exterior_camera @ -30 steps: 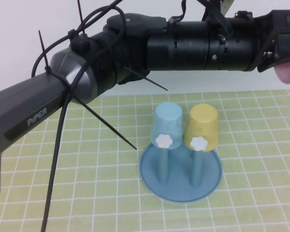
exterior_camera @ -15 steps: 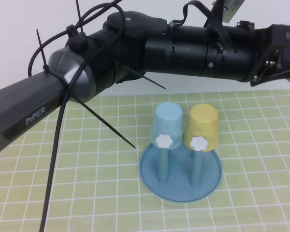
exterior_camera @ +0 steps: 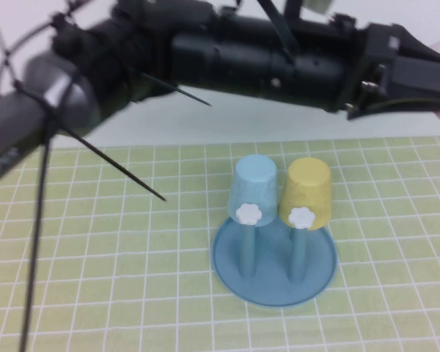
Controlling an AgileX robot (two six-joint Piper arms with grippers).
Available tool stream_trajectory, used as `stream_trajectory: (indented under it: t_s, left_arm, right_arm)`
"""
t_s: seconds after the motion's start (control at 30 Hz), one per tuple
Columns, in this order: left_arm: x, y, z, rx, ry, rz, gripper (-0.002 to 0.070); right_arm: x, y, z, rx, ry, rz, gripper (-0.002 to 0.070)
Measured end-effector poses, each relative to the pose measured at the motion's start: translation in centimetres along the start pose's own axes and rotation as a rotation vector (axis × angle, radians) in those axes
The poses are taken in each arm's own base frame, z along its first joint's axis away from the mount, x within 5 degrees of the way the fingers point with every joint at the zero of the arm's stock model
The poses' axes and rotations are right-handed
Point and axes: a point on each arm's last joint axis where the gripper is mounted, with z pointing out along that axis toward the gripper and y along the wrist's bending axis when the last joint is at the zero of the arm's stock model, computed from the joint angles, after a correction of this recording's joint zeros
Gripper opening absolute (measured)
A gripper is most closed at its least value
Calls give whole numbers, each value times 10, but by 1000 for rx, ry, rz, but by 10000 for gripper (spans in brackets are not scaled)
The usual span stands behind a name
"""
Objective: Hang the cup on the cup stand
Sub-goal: Adjust the cup with two arms, then place the cup on the cup holder
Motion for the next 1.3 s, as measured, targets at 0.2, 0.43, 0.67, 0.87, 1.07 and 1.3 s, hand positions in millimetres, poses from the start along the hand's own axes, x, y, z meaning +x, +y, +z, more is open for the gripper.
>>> stream_trajectory:
  t_s: [0.2, 0.43, 0.67, 0.87, 1.07, 1.3]
  left_arm:
    - [-7, -9, -33, -75, 12, 77, 6]
    - [-1, -26, -66, -383, 146, 265, 0]
    - [1, -54, -100, -746, 210, 426, 0]
    - [11, -78, -130, -1003, 247, 486, 0]
    - [37, -82, -149, -1160, 198, 515, 0]
    - [86, -55, -154, -1206, 38, 460, 0]
  right_arm:
    - [1, 0, 0, 0, 11, -54, 571]
    - [12, -4, -1, 23, 139, -251, 570]
    - [31, -18, -3, 30, 355, -503, 570]
    - [45, -30, 15, -30, 546, -654, 570]
    - [54, -35, 41, -101, 643, -721, 570]
    - [75, -39, 65, -162, 701, -751, 569]
